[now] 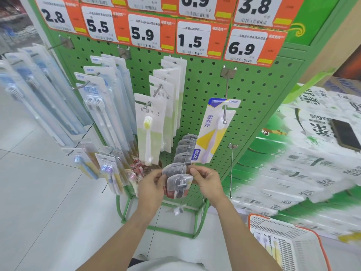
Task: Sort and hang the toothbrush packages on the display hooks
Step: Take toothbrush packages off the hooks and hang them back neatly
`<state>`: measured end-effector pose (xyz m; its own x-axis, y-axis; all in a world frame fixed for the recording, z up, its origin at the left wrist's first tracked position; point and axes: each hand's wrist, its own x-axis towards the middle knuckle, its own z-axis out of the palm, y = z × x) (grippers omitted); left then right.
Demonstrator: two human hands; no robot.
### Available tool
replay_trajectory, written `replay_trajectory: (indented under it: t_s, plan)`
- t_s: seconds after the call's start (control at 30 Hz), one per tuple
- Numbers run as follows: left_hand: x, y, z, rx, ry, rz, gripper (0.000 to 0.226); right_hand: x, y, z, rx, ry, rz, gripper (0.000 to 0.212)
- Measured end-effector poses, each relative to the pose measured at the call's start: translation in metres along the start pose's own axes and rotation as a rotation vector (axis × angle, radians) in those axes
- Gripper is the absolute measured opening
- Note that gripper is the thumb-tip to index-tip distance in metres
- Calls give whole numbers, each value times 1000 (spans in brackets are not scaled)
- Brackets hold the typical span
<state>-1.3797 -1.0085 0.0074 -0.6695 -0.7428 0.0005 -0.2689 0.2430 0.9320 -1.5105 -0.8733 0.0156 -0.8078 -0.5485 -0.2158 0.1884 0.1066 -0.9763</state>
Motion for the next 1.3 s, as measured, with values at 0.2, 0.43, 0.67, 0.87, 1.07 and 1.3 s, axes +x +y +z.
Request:
replay_trajectory:
  t_s: [0.2,0.43,0.67,0.87,1.07,1.3]
  plan:
    - [-5,2,-3,56,83,18,15,-16,6,0,-53,58,-74,22]
    - [-25,10,-11,55,240,-12,9,-35,3,4,-32,53,-124,15]
    - [-41,10,-20,13,287,-145,15,-38,9,7,-141,97,-172,8]
    - [-60,6,-30,29,204,-183,13,-43,7,11,-168,145,-179,8]
    - [-74,2,-42,-84,161,-240,9,-65,9,15,-264,362,-303,17]
    - [-74,-5,-54,-400,217,-493,18,-101,28,21,-301,-181,0,27]
